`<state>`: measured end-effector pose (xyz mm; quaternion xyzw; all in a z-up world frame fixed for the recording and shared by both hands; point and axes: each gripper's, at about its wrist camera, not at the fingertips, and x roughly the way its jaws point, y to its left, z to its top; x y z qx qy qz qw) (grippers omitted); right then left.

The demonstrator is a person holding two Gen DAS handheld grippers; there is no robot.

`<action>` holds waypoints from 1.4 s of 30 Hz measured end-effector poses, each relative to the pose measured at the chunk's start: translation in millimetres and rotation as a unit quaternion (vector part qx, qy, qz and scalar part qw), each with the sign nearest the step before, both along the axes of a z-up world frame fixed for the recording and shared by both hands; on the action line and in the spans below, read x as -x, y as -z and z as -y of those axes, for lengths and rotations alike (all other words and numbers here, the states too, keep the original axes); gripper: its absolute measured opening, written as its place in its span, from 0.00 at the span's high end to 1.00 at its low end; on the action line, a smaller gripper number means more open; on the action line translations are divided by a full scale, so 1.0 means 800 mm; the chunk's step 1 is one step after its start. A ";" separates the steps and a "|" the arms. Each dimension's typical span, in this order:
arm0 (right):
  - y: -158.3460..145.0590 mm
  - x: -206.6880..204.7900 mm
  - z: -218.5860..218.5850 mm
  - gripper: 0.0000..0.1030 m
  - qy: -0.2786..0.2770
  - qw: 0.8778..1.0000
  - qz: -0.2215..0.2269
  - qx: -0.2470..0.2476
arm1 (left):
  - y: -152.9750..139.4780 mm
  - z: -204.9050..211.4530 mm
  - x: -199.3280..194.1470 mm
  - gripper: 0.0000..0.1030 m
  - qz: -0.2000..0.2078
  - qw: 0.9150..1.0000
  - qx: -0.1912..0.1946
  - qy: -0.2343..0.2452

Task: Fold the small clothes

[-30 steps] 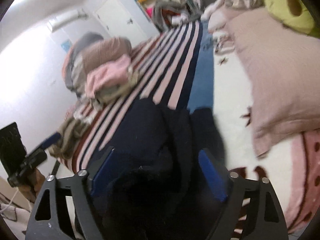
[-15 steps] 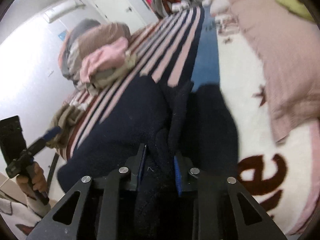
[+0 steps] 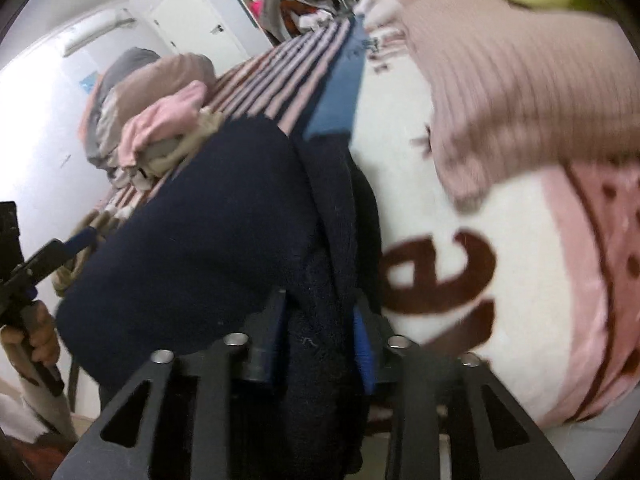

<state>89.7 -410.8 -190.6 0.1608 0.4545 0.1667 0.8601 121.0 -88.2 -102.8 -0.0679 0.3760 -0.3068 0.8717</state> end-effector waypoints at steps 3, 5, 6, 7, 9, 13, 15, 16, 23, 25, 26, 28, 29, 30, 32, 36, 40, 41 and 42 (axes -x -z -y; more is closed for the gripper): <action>0.000 -0.004 0.014 0.29 0.014 1.000 -0.007 -0.004 | 0.013 0.003 -0.015 0.28 -0.027 1.000 0.001 0.004; 0.001 -0.008 0.022 0.28 0.002 1.000 -0.013 -0.029 | 0.023 0.001 -0.026 0.28 -0.051 0.999 0.000 0.000; 0.005 -0.012 0.025 0.28 -0.005 0.999 -0.023 -0.049 | 0.029 0.000 -0.032 0.28 -0.063 0.998 0.005 0.000; 0.011 -0.016 0.027 0.28 -0.015 0.997 -0.033 -0.070 | 0.034 -0.002 -0.035 0.28 -0.072 0.997 0.013 0.002; 0.022 -0.022 0.027 0.28 -0.039 0.993 -0.050 -0.101 | 0.043 -0.006 -0.043 0.28 -0.088 0.996 0.030 0.009; 0.026 -0.037 0.019 0.28 -0.079 0.987 -0.062 -0.125 | 0.059 -0.012 -0.058 0.28 -0.117 0.990 0.065 0.044; 0.030 -0.047 0.015 0.28 -0.104 0.981 -0.073 -0.147 | 0.067 -0.014 -0.067 0.28 -0.139 0.985 0.087 0.059; 0.032 -0.049 0.012 0.28 -0.112 0.979 -0.076 -0.150 | 0.071 -0.015 -0.070 0.28 -0.149 0.982 0.095 0.064; 0.035 -0.066 -0.006 0.28 -0.146 0.972 -0.087 -0.164 | 0.096 -0.002 -0.088 0.23 -0.195 0.970 0.120 0.085; 0.034 -0.069 -0.014 0.28 -0.151 0.971 -0.087 -0.163 | 0.097 0.003 -0.090 0.23 -0.196 0.970 0.115 0.084; 0.035 -0.069 -0.017 0.28 -0.152 0.971 -0.087 -0.164 | 0.097 0.005 -0.090 0.23 -0.196 0.970 0.114 0.082; 0.035 -0.071 -0.021 0.29 -0.153 0.971 -0.087 -0.164 | 0.097 0.008 -0.090 0.24 -0.195 0.972 0.107 0.077; 0.036 -0.070 -0.022 0.30 -0.155 0.970 -0.086 -0.164 | 0.097 0.008 -0.088 0.26 -0.193 0.973 0.104 0.075; 0.035 -0.069 -0.025 0.30 -0.157 0.971 -0.083 -0.161 | 0.096 0.010 -0.087 0.30 -0.190 0.974 0.100 0.073; 0.033 -0.066 -0.028 0.37 -0.159 0.972 -0.076 -0.156 | 0.091 0.012 -0.085 0.35 -0.179 0.977 0.091 0.070; 0.031 -0.067 -0.033 0.50 -0.158 0.970 -0.071 -0.169 | 0.084 0.015 -0.082 0.43 -0.160 0.982 0.081 0.067; 0.019 -0.065 -0.042 0.57 -0.159 0.973 -0.056 -0.161 | 0.071 0.015 -0.075 0.48 -0.139 0.985 0.072 0.069; 0.016 -0.063 -0.044 0.58 -0.159 0.973 -0.052 -0.158 | 0.065 0.015 -0.072 0.48 -0.131 0.987 0.068 0.070; 0.012 -0.062 -0.046 0.59 -0.159 0.974 -0.047 -0.155 | 0.059 0.015 -0.069 0.49 -0.123 0.988 0.064 0.072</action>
